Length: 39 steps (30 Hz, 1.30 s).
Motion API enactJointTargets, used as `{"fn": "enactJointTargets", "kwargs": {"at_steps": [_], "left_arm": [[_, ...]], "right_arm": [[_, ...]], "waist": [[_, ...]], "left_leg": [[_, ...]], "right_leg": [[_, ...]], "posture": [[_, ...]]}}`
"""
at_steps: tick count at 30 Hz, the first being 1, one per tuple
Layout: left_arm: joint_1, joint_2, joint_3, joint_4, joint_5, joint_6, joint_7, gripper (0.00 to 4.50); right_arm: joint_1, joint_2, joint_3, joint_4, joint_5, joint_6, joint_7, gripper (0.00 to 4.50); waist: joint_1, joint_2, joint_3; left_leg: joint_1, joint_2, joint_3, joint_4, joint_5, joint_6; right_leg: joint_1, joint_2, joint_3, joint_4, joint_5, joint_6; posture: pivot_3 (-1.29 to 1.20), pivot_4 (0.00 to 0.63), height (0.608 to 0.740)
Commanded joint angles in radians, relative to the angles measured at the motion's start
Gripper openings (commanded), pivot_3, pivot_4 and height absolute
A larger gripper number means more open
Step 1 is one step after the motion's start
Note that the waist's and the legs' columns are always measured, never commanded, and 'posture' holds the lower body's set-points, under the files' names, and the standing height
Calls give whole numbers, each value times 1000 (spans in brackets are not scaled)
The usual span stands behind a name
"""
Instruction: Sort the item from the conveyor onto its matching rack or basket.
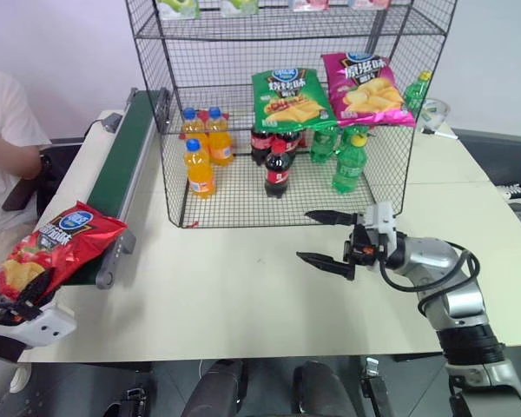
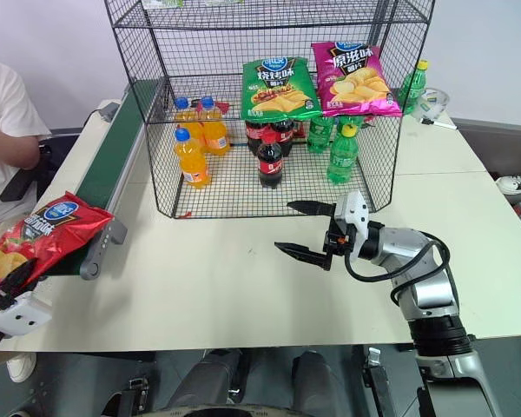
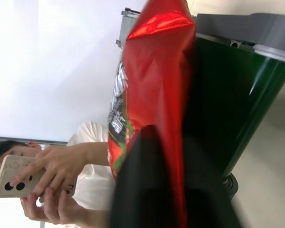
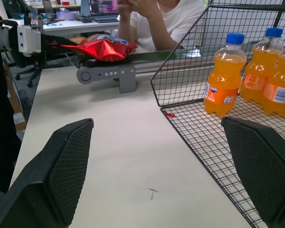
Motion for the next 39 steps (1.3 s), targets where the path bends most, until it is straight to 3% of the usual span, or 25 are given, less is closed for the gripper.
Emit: {"fn": "enactJointTargets", "kwargs": {"at_steps": [1, 6, 17, 22, 28, 34, 39], "left_arm": [[12, 8, 24, -38, -39, -13, 3, 47], [-3, 2, 61, -96, -64, 13, 12, 47], [-23, -25, 150, -491, -116, 89, -103, 47], [-71, -34, 134, -648, -172, 136, -196, 47], [-321, -70, 7, -760, -150, 298, -267, 47], [-636, -199, -185, -654, 8, 444, -211, 47], [-816, -259, -301, -495, 96, 441, -134, 47]], "right_arm": [[-20, -5, -15, -6, -3, -19, -5, 4500], [-19, -6, -17, -2, -5, -23, -9, 4500], [-26, -9, -107, 44, 8, -74, -50, 4500], [-12, 14, -181, 41, 7, -129, -120, 4500], [24, 39, -238, -2, 11, -177, -212, 4500], [73, 67, -231, -80, -1, -176, -301, 4500], [78, 68, -218, -104, -6, -169, -336, 4500]], "waist": [[0, 0, 0], [1, 0, 0], [-4, 0, 0], [0, 0, 0], [4, 0, 0], [-1, 1, -1], [-1, 1, -1]], "left_leg": [[0, 0, 0, 0, 0, 0], [0, 0, 0, 0, 0, 0], [0, 0, 0, 0, 1, 1], [0, 0, 0, 0, 1, 1], [1, 0, 0, 1, 1, 1], [1, -1, 1, 1, 3, -1], [1, 0, 1, 1, 3, -1]], "right_leg": [[0, 0, 0, 0, 0, 0], [0, 0, 0, 0, 0, 0], [0, 0, 0, 0, 0, 0], [0, 0, 0, 0, 0, 0], [2, 0, 0, 1, 0, 0], [3, 1, 0, 6, 0, 0], [2, 2, 1, 7, 0, 0]], "posture": [[0, 150, 740], [0, 150, 740], [0, 150, 740], [0, 150, 740], [0, 150, 740], [0, 150, 740], [0, 150, 740]]}}
